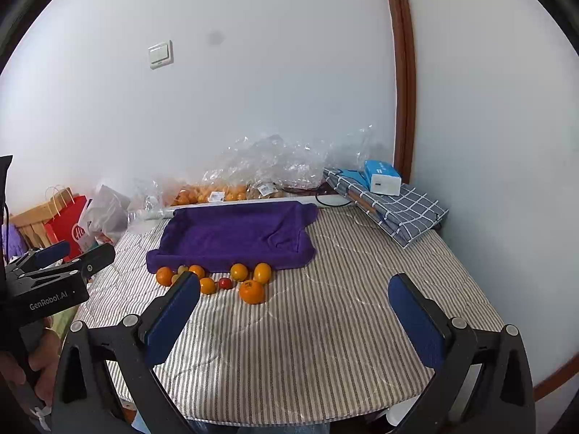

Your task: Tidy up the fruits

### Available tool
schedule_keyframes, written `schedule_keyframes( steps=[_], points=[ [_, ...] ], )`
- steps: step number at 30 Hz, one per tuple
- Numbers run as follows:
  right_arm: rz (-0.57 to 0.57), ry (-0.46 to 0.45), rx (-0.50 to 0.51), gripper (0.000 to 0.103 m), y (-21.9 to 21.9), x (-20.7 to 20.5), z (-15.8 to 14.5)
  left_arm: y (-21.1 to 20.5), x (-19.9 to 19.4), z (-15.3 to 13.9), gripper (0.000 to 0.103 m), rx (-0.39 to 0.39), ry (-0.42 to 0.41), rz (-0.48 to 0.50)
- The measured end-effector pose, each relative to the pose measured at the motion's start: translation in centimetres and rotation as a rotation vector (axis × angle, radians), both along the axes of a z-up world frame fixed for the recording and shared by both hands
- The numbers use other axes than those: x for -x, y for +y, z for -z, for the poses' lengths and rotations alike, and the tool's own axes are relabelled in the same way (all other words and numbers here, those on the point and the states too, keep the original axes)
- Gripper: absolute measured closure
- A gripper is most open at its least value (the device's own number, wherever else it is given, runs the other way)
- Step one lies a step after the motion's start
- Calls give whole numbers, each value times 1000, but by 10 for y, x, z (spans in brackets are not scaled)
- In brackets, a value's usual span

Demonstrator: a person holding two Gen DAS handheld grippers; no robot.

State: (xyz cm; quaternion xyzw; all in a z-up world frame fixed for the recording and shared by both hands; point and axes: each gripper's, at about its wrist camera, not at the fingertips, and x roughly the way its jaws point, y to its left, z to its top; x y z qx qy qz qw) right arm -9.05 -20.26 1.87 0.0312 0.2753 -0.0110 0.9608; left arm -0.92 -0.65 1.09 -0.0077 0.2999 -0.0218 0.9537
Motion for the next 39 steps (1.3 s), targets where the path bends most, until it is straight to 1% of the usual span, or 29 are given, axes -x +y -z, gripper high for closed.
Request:
schedule_keyframes(
  steps=[8,19,39],
  points=[
    [2,5,-5,0,1,0,5,5,-4,-1,3,9,3,-8],
    [-4,7,-11,0,5,2,9,8,5,5,3,19,-11,-15],
    [-17,1,-24,0,8,3,8,15,9,1,3,24,-21,-18]
  ],
)
